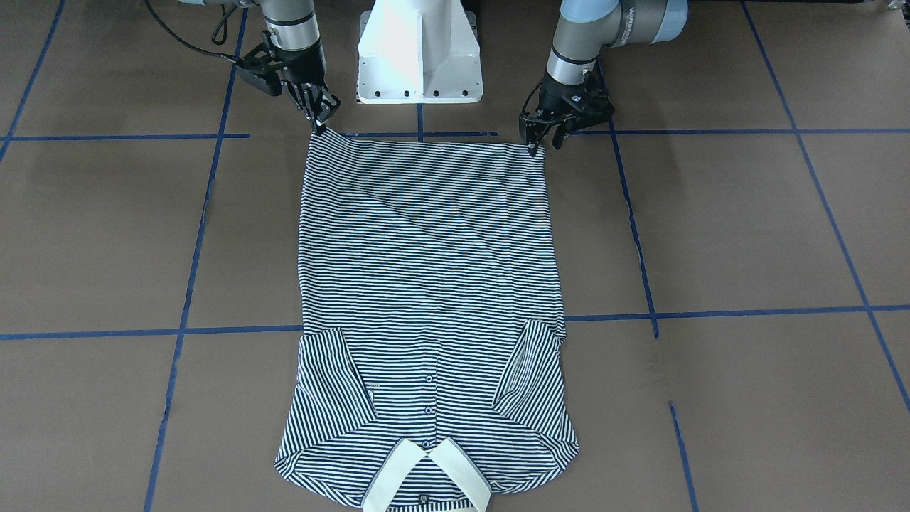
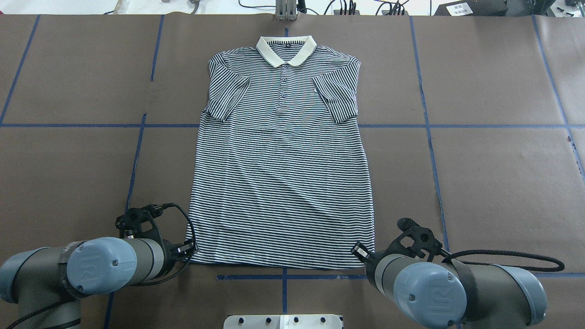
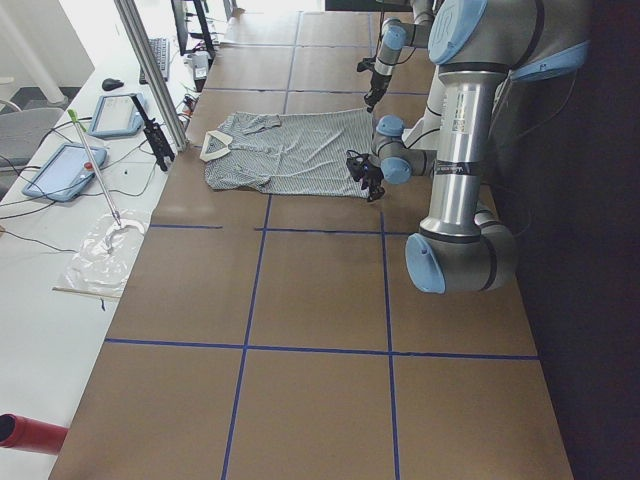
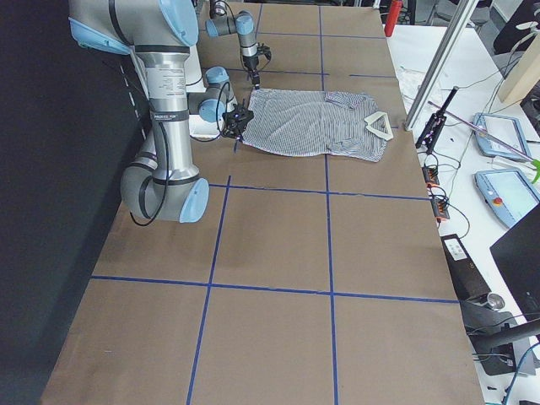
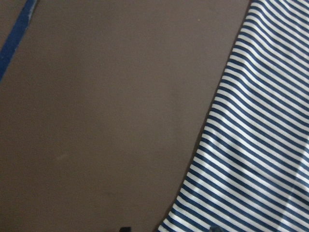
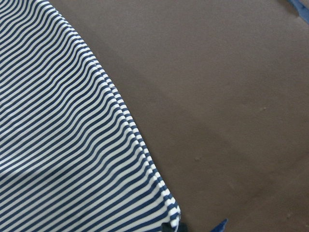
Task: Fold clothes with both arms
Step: 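Grasp the two near hem corners with both grippers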
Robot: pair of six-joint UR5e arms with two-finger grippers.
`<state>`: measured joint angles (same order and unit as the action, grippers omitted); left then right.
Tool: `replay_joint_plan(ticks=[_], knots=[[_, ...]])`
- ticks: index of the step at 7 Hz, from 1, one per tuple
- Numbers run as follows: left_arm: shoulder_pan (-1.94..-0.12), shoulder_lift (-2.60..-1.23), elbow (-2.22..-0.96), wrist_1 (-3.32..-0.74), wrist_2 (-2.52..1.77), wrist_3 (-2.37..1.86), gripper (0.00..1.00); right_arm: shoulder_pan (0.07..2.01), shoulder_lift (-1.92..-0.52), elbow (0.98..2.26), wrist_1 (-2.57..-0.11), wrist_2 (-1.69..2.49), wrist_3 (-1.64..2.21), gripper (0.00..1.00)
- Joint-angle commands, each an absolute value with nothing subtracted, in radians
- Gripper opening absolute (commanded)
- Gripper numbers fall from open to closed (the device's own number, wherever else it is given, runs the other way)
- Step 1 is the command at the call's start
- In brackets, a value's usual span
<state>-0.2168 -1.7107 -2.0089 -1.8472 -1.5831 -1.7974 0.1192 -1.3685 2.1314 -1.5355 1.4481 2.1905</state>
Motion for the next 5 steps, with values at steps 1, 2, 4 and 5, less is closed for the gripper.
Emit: replay_joint_plan(ticks=[1,2,4,5], knots=[[-0.21,-1.712,-2.005,-1.847,-1.583,-1.796,0.6,0.12,-1.37,2.134,-1.536,1.448,2.191,0.0],[-0.207,-1.712,-2.005,-1.847,-1.583,-1.796,0.59,0.118,-1.37,2.134,-1.536,1.448,2.191,0.0],[-0.199,-1.715,-2.003,-1.847,-1.583,-1.796,0.59,0.118,-1.37,2.134,-1.536,1.448,2.191,0.0],[-0.196,-1.715,-2.0,-1.847,-1.583,-1.796,0.54,0.118,-1.37,2.134,-1.536,1.448,2.191,0.0]])
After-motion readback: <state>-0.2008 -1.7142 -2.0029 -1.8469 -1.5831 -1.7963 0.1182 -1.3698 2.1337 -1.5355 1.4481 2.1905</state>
